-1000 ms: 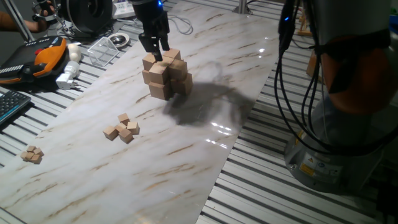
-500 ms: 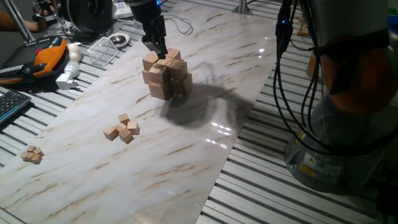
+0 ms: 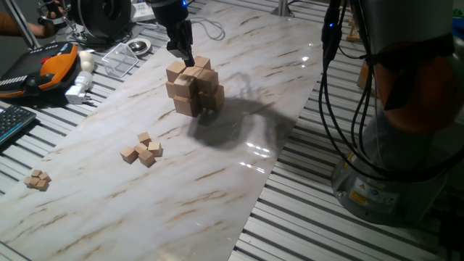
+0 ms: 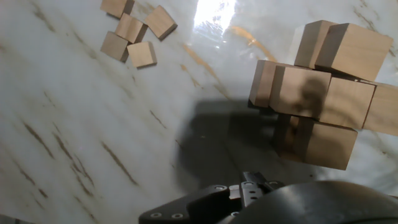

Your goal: Stack the blocks into a cross shape

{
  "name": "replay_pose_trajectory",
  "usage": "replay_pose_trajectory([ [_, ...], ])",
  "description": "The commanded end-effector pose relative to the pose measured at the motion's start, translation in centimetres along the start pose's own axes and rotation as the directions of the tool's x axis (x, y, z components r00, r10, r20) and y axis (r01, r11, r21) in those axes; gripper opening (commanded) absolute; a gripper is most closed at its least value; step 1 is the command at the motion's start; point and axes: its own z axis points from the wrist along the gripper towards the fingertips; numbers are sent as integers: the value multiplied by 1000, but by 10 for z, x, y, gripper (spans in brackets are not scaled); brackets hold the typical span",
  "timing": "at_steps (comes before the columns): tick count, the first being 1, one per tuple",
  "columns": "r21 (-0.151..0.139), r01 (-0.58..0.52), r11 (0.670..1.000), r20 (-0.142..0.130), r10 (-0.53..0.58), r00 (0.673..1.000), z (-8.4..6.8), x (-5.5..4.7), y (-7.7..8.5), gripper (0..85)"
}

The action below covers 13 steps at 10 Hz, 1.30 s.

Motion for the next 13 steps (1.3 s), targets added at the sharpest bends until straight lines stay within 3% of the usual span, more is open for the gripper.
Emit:
replay_pose_trajectory([
  [1,0,-1,1000,0,1,1000,0,0,0,0],
  [11,-5,3,1000,3,-3,1000,0,0,0,0],
  [13,-15,-50,999,32,51,998,0,0,0,0],
])
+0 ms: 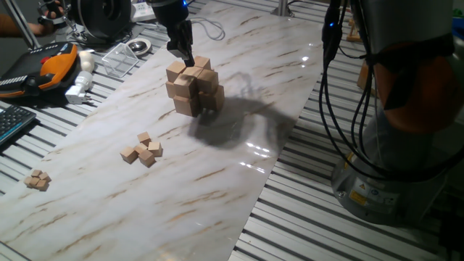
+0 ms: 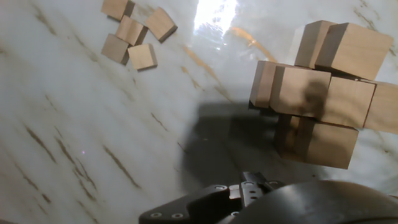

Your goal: Stack the blocks into a cross shape

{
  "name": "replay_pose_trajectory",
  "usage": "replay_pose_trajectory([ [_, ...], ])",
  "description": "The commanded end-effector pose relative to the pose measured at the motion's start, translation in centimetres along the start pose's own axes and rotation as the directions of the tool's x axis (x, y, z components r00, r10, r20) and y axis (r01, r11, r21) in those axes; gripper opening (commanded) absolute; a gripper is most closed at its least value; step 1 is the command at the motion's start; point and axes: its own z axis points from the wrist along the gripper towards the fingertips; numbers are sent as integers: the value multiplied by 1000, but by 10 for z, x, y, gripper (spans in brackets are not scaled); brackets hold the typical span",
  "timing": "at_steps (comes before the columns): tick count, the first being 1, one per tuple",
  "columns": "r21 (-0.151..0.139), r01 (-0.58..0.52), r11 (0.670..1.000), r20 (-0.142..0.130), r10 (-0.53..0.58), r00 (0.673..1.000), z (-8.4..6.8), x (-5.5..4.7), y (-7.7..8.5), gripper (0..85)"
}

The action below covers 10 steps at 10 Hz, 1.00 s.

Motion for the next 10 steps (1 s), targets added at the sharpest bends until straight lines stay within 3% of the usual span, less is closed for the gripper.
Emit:
replay_pose_trajectory([
  [1,-23,-23,999,51,24,998,0,0,0,0],
  [7,-31,-71,997,56,73,996,0,0,0,0],
  [10,2,-19,1000,30,18,999,0,0,0,0],
])
